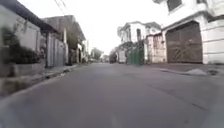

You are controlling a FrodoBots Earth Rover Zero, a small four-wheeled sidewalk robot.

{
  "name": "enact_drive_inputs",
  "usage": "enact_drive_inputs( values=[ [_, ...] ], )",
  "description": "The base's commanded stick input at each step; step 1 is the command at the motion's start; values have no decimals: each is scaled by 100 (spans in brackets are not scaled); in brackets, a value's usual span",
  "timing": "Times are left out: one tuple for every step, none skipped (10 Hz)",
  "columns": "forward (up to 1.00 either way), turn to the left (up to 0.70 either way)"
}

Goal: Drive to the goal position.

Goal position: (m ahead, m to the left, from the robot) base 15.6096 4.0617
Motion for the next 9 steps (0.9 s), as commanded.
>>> enact_drive_inputs(
  values=[
    [100, 10],
    [100, 10],
    [100, 10],
    [100, 10],
    [100, 10],
    [100, 10],
    [100, 10],
    [100, 10],
    [100, 10]
  ],
)
